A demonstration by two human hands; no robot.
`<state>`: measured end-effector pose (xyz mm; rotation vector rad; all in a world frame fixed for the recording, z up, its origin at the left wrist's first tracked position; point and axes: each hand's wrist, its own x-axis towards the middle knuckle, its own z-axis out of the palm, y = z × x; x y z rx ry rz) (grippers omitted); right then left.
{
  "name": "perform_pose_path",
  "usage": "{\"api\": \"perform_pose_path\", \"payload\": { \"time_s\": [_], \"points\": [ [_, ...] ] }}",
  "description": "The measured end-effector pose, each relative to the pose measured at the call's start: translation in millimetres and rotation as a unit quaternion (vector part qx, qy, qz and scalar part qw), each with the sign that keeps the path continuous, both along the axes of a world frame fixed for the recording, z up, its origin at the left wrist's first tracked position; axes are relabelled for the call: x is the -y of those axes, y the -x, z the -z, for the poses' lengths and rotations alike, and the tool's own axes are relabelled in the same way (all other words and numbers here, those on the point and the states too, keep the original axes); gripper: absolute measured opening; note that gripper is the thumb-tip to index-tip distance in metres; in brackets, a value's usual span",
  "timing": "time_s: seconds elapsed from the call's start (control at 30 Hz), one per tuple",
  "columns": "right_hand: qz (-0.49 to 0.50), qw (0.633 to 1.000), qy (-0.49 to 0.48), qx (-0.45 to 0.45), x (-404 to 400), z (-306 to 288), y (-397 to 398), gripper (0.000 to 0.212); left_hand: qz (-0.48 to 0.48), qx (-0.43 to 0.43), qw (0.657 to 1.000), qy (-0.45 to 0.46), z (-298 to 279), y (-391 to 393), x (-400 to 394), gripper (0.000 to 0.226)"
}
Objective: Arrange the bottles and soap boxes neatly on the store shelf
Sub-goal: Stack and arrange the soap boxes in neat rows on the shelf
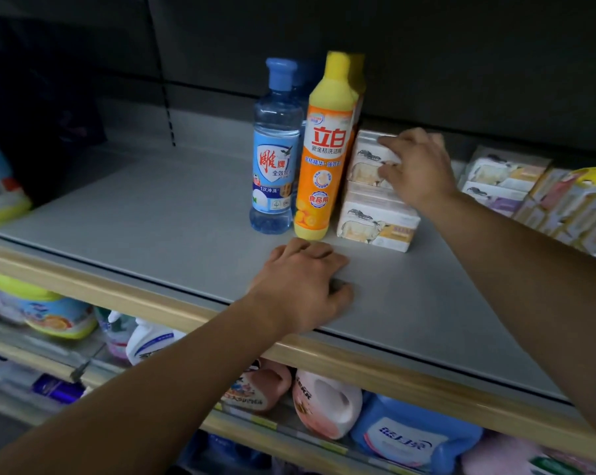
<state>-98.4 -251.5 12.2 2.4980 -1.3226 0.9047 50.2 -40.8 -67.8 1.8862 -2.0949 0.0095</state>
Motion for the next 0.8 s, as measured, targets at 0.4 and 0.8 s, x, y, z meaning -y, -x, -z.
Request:
{"api": "perform_pose_path", "payload": {
  "time_s": [0.4,0.8],
  "points": [
    [0.026,0.998,-0.058,0.007,-43.2,-3.5,30.8,0.058,0.0,-0.001,1.0,-0.004,-1.6,-1.9,-0.6,0.051],
    [0.138,0.965,-0.22,-0.031,-130.1,57.7,188.9,0.056,0.01,-0.064,0.997,0.038,-18.3,14.8,-5.7,0.042]
  ]
}}
